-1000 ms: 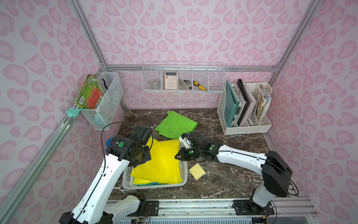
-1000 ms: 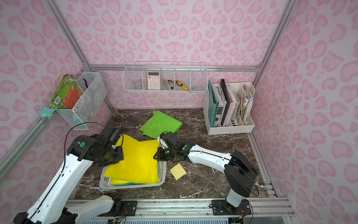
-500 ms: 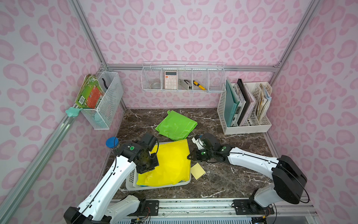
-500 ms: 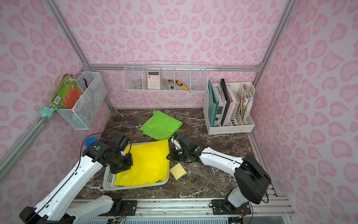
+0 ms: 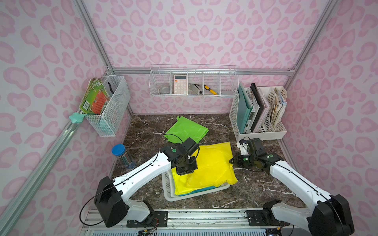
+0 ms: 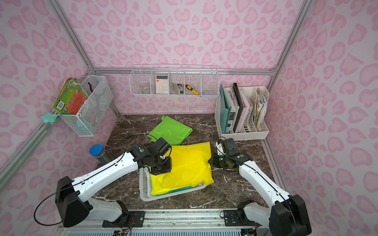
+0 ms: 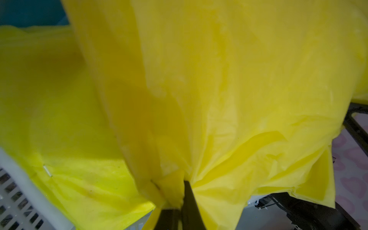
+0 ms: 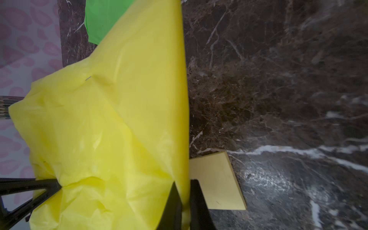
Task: Put the folded raincoat in the basket
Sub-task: Place the raincoat in the basket.
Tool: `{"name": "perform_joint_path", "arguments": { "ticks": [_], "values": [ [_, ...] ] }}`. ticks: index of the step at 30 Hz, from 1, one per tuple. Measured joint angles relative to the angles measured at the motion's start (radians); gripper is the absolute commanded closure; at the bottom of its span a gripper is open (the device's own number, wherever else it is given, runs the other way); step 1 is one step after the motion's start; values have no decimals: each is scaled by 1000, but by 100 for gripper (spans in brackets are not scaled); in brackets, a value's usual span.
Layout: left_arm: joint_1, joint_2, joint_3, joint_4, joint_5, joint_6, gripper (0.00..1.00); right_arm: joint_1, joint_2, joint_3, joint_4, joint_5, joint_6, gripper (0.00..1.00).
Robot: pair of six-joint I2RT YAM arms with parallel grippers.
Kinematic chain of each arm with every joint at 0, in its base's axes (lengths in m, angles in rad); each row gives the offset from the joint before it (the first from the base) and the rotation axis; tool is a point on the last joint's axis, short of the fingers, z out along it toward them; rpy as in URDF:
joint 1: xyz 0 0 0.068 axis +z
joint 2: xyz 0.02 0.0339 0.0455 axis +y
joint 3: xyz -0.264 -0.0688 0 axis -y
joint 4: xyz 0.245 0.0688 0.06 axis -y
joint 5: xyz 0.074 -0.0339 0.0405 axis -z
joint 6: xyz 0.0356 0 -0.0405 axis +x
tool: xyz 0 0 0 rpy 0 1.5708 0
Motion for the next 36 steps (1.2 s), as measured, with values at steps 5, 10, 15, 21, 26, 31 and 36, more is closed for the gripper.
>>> {"name": "perform_joint_path", "arguments": {
  "ticks": [5,10,15,21,26,31,36],
  "values": [
    [-35,46,89,9,1,5,100,10,-10,44,-16,-36,-8,100],
    [-34,-65,93,-82,-90,1,100,85,56,135,-23,-46,-11,100],
    [-34,-227,39,-206,-179,-32,100,152,124,183,12,-55,4,100],
    [-33,-420,-149,-267,-234,-90,96,230,222,184,91,-81,32,100],
    [-28,-476,-228,-243,-232,-128,96,240,266,139,145,-108,47,100],
    [-27,-434,-224,-243,-216,-129,73,238,261,108,173,-94,53,100],
    [-27,-367,-136,-320,-219,-116,62,216,244,95,172,-85,48,100]
  ]
}}
